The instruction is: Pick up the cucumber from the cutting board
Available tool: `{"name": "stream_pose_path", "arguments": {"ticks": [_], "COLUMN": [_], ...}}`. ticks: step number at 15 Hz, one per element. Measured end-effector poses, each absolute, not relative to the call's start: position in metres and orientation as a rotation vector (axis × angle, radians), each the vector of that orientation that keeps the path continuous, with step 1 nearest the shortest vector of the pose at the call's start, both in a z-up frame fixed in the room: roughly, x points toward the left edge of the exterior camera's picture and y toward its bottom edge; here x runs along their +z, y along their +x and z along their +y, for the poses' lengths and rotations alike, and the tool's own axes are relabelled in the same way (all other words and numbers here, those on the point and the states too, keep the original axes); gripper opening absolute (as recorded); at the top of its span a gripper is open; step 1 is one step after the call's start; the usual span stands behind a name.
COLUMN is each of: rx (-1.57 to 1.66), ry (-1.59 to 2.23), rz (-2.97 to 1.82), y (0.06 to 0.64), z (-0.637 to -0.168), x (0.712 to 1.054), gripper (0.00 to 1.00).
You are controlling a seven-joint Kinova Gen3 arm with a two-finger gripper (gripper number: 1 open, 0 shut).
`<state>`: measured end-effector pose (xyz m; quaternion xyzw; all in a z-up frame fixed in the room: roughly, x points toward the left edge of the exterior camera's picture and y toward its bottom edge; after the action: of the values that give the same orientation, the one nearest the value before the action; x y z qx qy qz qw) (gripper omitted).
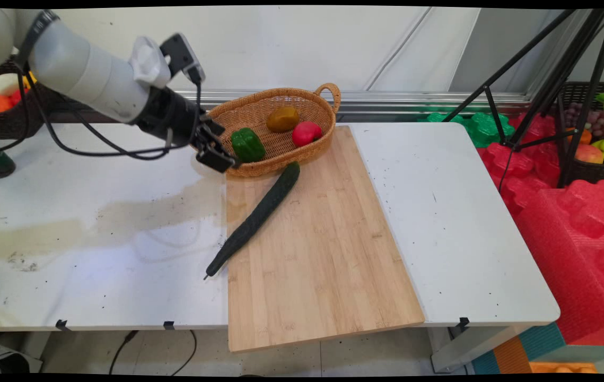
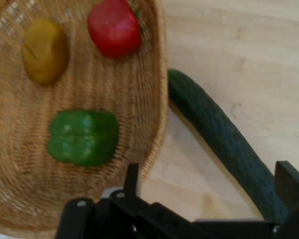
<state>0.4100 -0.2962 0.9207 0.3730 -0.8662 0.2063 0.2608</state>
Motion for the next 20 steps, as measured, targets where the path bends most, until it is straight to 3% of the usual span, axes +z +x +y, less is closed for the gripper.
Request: {"name": "stream_pose_path", "arguments": {"ticks": [11,20], "rx": [0.386,0.298], "ry": [1.133,1.199], "rz": [-2.444,-2.456], "y": [0.355,0.331], "z": [-0.312,-0.326], "x": [0.844,0.804], "gripper": [1.0,1.0]}}
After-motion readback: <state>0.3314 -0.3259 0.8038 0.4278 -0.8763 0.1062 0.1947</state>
